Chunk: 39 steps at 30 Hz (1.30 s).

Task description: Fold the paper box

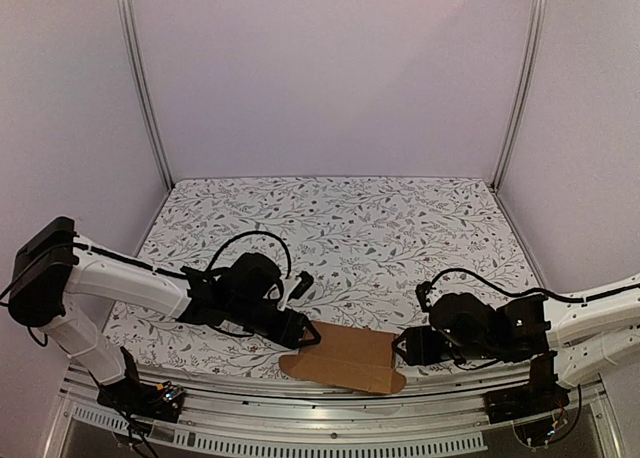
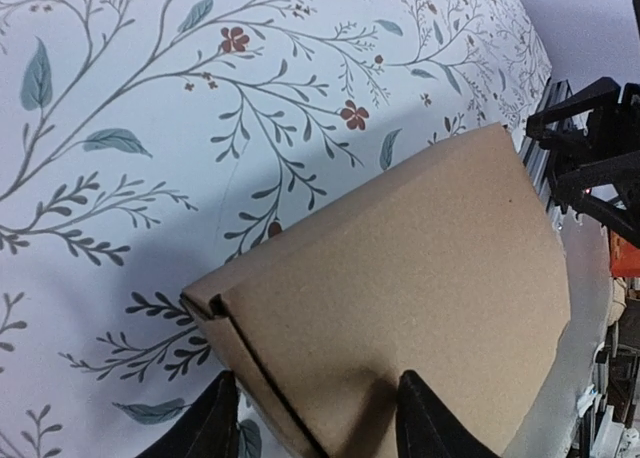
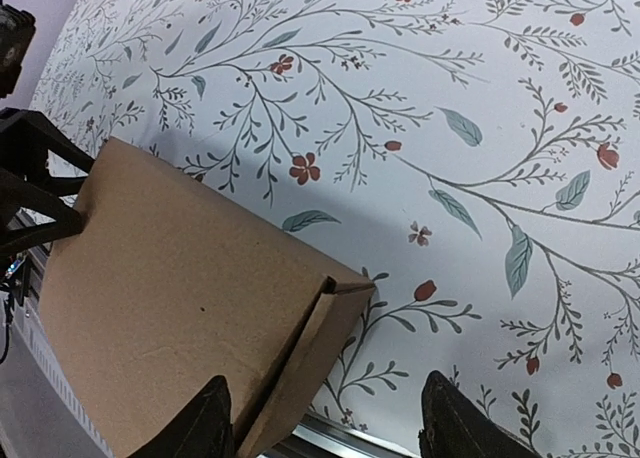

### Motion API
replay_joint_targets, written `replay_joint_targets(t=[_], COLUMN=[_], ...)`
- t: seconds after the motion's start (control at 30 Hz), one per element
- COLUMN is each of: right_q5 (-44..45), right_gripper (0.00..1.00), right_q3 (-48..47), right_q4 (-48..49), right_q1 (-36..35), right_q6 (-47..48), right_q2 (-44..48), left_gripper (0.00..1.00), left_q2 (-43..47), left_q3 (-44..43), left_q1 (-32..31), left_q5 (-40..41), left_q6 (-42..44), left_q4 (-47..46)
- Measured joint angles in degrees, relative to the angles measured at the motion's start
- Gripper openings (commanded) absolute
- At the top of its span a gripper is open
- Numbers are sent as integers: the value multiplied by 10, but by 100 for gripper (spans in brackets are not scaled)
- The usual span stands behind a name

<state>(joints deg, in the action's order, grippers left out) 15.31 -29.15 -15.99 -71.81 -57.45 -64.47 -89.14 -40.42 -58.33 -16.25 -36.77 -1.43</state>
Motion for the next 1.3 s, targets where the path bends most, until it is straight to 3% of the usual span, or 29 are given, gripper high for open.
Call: replay_joint_targets(t=[0.17, 0.4, 0.63, 0.97, 1.3], right_q5=[-3, -34, -52, -49, -52], right_gripper=[62, 58, 56, 52, 45], right_q3=[0, 14, 33, 33, -27], right_q4=[35, 113, 188, 212, 212], right_q1=[0, 1, 2, 3, 56], right_q6=[-4, -31, -74, -94, -51], right_q2=[-4, -79, -106, -120, -181], left_gripper=[39, 32, 30, 30, 30], left_q2=[-2, -2, 1, 15, 27], left_q3=[12, 22, 35, 49, 67], left_q1=[1, 1, 5, 10, 38], left_q5=[-7, -13, -8, 11, 23], left_q6=[-9, -21, -33, -43, -62], left_q4=[-13, -30, -43, -52, -69])
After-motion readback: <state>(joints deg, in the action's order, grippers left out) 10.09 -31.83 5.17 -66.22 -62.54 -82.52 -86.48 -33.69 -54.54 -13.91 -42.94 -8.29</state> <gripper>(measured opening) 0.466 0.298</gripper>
